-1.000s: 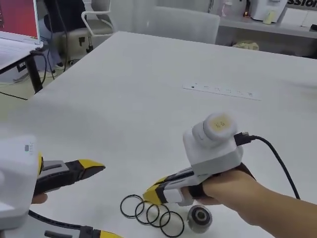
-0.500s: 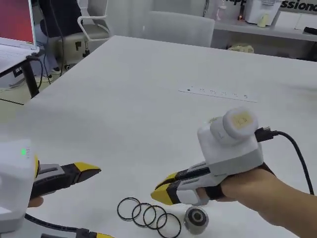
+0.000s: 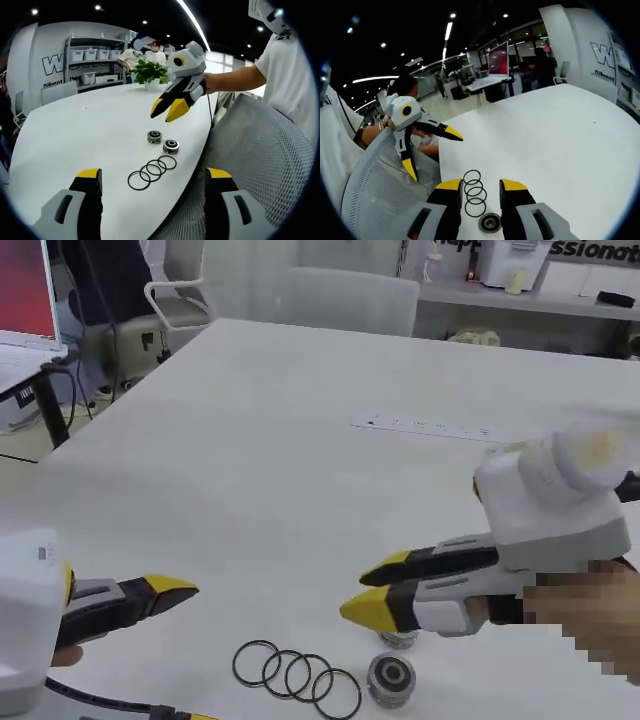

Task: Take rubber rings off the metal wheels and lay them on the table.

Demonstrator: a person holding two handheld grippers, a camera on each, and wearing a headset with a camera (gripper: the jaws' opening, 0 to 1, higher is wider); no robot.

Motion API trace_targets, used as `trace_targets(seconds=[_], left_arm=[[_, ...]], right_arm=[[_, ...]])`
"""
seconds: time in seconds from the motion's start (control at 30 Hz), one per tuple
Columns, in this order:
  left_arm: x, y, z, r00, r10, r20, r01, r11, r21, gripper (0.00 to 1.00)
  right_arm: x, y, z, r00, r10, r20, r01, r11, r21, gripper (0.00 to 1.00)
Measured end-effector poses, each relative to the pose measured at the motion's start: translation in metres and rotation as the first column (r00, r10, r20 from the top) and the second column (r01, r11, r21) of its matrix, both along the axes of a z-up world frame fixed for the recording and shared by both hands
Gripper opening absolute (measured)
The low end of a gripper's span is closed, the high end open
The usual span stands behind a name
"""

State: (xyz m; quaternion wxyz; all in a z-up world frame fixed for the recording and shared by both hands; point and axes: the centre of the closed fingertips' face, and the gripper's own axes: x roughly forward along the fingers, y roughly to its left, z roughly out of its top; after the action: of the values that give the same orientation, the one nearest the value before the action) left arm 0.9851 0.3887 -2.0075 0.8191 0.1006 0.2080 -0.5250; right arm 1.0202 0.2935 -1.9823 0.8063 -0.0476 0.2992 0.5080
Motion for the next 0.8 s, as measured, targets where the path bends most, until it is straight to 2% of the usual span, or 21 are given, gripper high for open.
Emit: trace_targets(seconds=[0.27,0.53,0.7,0.8], left_arm=[[-0.001,-0.001,-0.001,1.000,-0.002,-0.011,0.002,1.000,-0.005,0.86],[-0.002,-0.002,0.000,1.000,-0.014,-0.016,0.014,1.000,-0.002,0.92],[-0.003,-0.003,0.009,1.000,-0.013,-0.021,0.012,0.999,-0.033,0.96],[-0.003,-0.003,0.014,1.000,-0.007,-0.019,0.006,0.999,-0.044,0.97]], right_arm=[[0.003,-0.029,0.022,0.995,-0.074,0.070,0.072,0.997,0.032,0.40],[-0.005,-0.060,0.042,0.981,-0.121,0.152,0.114,0.992,0.055,0.51],[-0.011,-0.076,0.051,0.969,-0.136,0.208,0.127,0.990,0.057,0.59],[-0.015,-0.083,0.054,0.964,-0.141,0.224,0.129,0.990,0.064,0.63]])
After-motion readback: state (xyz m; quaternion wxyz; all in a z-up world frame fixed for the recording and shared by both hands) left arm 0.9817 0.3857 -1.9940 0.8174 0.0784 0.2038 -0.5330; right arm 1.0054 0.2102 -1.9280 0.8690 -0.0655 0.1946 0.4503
